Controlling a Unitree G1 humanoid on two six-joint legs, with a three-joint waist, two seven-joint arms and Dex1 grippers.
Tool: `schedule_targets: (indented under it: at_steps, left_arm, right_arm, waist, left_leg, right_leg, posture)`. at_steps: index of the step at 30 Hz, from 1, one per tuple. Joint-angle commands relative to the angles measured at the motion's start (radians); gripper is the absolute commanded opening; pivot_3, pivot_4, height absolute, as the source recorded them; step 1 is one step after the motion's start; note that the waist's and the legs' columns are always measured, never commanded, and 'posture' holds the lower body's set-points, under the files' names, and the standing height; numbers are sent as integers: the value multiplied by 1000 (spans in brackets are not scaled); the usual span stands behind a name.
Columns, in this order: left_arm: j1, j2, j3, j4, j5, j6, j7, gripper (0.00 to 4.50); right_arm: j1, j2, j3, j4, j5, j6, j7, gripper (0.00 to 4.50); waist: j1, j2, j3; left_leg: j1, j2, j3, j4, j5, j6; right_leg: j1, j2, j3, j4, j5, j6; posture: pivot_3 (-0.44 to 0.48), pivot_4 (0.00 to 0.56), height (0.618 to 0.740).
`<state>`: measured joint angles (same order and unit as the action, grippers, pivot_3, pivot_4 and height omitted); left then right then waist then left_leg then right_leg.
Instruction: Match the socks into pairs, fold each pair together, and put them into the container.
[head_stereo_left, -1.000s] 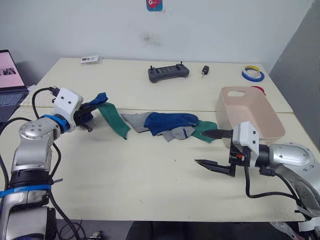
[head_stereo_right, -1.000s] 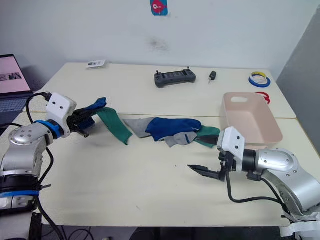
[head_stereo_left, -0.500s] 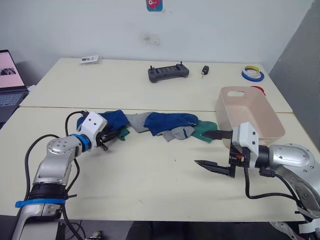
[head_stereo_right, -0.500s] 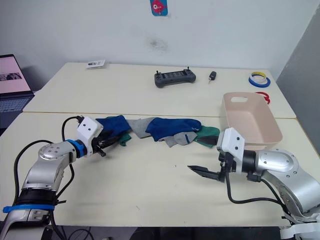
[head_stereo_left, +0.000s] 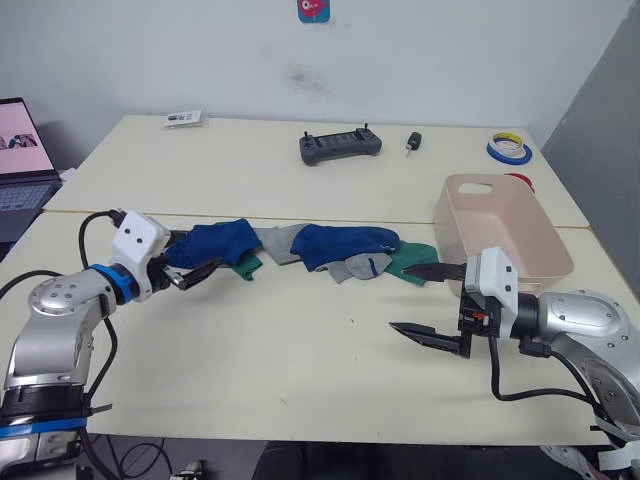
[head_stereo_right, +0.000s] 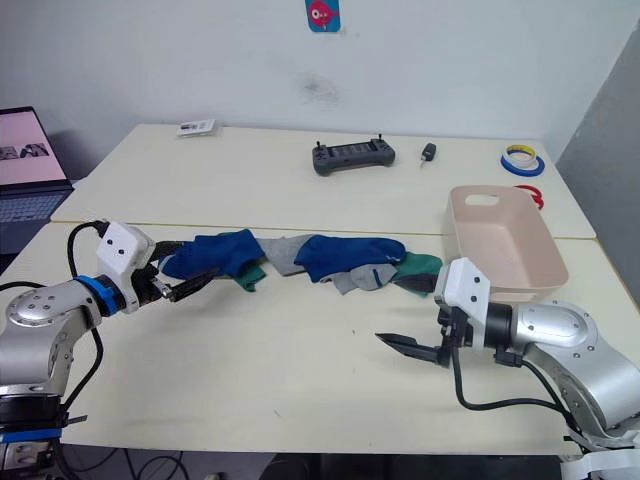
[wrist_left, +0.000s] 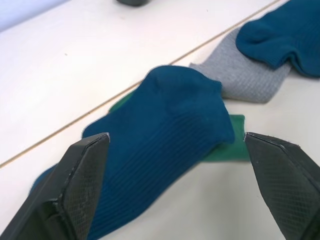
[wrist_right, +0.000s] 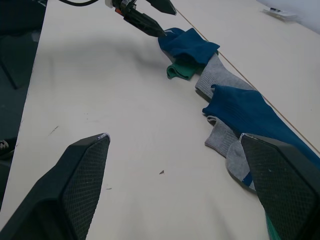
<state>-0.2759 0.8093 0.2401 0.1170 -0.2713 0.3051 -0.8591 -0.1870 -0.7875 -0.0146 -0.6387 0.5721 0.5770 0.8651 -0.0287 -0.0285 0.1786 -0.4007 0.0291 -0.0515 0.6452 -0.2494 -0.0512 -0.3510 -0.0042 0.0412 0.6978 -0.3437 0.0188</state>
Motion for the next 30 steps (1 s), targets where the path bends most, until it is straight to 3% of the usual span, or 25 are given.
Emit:
schedule_targets:
  at_steps: [1, 6, 19, 22, 30]
  left_arm:
    - [-48, 20, -26, 33, 9, -36, -40, 4481]
    - [-101, 24, -120, 109, 87, -137, -90, 4481]
    - [-234, -59, -200, 276, 211, -285, 14, 4481]
    - [-241, -63, -200, 296, 219, -280, 21, 3894]
    - [-247, -67, -184, 321, 201, -294, 22, 1305]
  right_arm:
    - [-19, 4, -9, -16, 2, -16, -3, 4500]
    - [-20, 8, -5, -16, -1, -19, -4, 4500]
    - [-15, 6, -7, -25, -2, -19, -6, 4500]
    - [-16, 8, -5, -25, -3, -19, -7, 4500]
    - [-18, 10, -2, -19, -5, -22, -6, 4500]
  waist:
    - [0, 0, 0]
    - [0, 0, 0]
    - [0, 0, 0]
    - [0, 0, 0]
    - [0, 0, 0]
  left_leg:
    - [0, 0, 0, 0, 0, 0]
    - [0, 0, 1, 0, 0, 0]
    - [0, 0, 0, 0, 0, 0]
    - [0, 0, 0, 0, 0, 0]
    - [0, 0, 0, 0, 0, 0]
  right_leg:
    - [0, 0, 0, 0, 0, 0]
    - [0, 0, 0, 0, 0, 0]
    - [-1, 1, 0, 0, 0, 0]
    - [-1, 1, -1, 0, 0, 0]
    - [0, 1, -1, 0, 0, 0]
  posture:
    - [0, 150, 740]
    - [0, 150, 740]
    - [0, 150, 740]
    - [0, 150, 740]
    - [0, 150, 740]
